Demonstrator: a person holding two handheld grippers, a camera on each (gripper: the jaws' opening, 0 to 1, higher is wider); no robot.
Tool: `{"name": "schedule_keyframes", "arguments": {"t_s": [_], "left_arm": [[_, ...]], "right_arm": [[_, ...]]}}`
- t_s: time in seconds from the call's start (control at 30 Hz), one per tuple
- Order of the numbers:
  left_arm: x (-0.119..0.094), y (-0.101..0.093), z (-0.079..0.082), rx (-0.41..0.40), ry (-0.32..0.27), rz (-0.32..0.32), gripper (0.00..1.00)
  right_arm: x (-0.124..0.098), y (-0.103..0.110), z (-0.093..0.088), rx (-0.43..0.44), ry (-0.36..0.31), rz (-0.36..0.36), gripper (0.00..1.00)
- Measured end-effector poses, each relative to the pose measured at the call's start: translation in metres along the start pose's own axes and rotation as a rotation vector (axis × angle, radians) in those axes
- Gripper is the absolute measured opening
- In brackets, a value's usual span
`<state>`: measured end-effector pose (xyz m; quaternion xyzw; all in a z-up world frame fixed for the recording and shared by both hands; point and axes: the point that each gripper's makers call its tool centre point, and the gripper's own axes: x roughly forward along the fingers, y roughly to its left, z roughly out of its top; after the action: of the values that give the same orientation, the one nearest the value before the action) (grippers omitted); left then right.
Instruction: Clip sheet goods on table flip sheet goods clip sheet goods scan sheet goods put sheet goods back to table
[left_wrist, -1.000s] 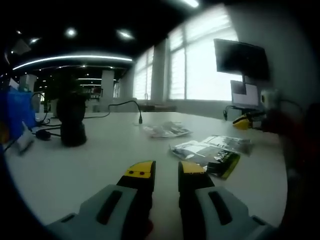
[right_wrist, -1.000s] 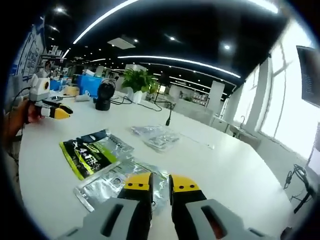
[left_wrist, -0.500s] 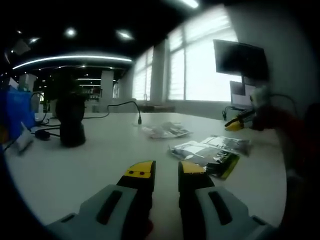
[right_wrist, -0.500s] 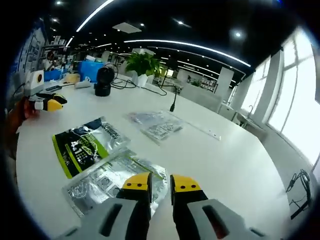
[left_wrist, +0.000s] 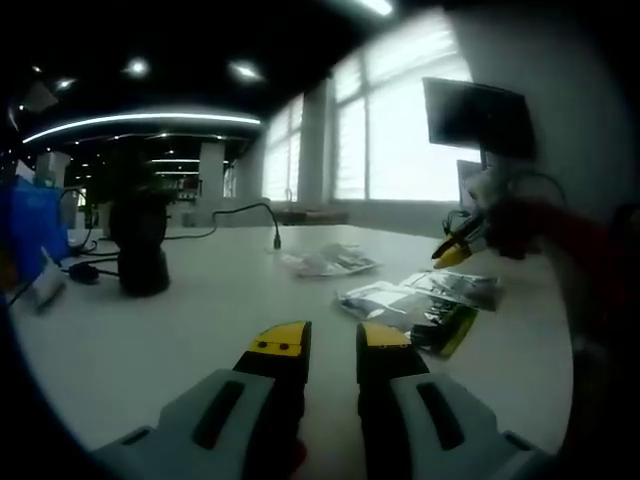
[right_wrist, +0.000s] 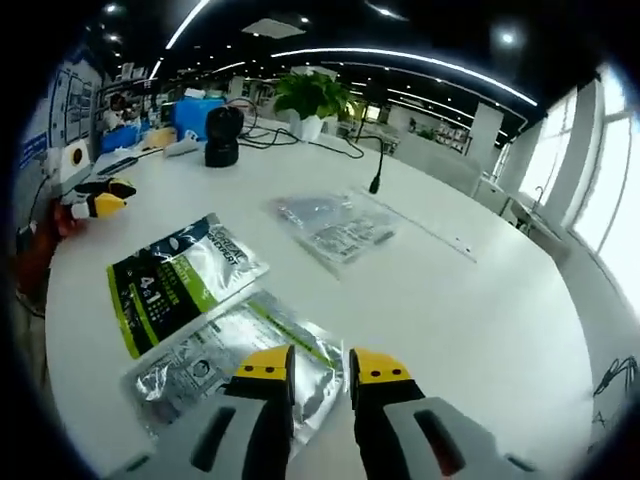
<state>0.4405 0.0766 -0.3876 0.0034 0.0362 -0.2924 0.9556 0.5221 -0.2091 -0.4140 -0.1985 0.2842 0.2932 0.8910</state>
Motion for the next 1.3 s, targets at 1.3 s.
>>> {"name": "schedule_keyframes", "arguments": {"t_s": [1.3], "left_arm": [[-0.0015,0.0010,-0.0003,-0.006,0.000,0.006,0.11]], "right_arm": [[0.0049,-0.0036,0.0040,-0.006,0.039,0.090,0.18]]}}
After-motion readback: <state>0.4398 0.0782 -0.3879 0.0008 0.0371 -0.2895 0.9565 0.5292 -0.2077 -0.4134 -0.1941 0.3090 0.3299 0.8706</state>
